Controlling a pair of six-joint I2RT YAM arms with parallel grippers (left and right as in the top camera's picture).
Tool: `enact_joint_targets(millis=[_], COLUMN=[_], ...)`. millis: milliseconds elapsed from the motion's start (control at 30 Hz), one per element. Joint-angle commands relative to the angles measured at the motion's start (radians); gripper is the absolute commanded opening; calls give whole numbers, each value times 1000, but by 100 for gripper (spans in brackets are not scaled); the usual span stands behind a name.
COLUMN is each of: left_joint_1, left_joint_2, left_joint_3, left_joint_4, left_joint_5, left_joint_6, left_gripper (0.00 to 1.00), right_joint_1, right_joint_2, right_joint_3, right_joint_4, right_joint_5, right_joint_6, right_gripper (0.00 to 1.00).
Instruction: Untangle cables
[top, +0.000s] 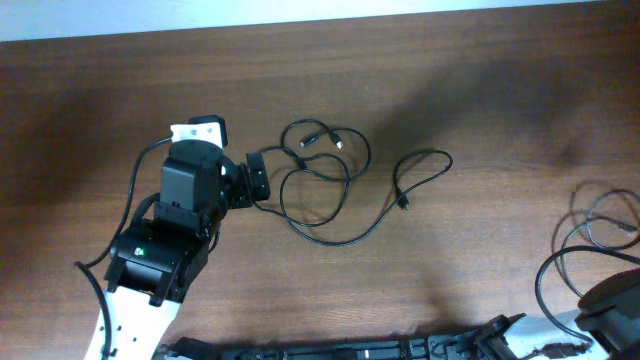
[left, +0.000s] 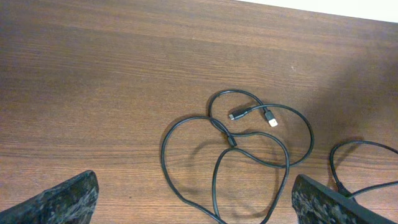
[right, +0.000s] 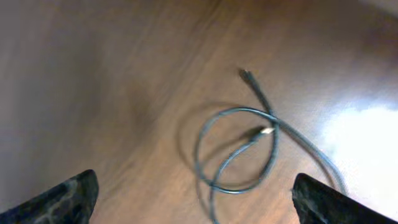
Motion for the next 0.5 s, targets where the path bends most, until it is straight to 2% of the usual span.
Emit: enact_joint_targets(millis=[0, 67, 167, 467], left_joint_1=[2, 2, 2, 2], left_joint_2=[-7, -7, -7, -7], left_joint_3=[2, 2, 2, 2], left_joint_4=[2, 2, 2, 2], left_joint_5=[-13, -13, -13, -13], left_joint_6=[0, 0, 0, 0], left_gripper=[99, 99, 99, 99], right_joint_1=[0, 9, 106, 608], right_joint_2=[5, 5, 5, 5], right_joint_3=[6, 6, 5, -6], right_joint_4=[-23, -57, -119, -160], right_joint_5=[-244, -376, -406, -397], right_joint_6=[-124, -220, -289, -299], right_gripper=[99, 99, 99, 99])
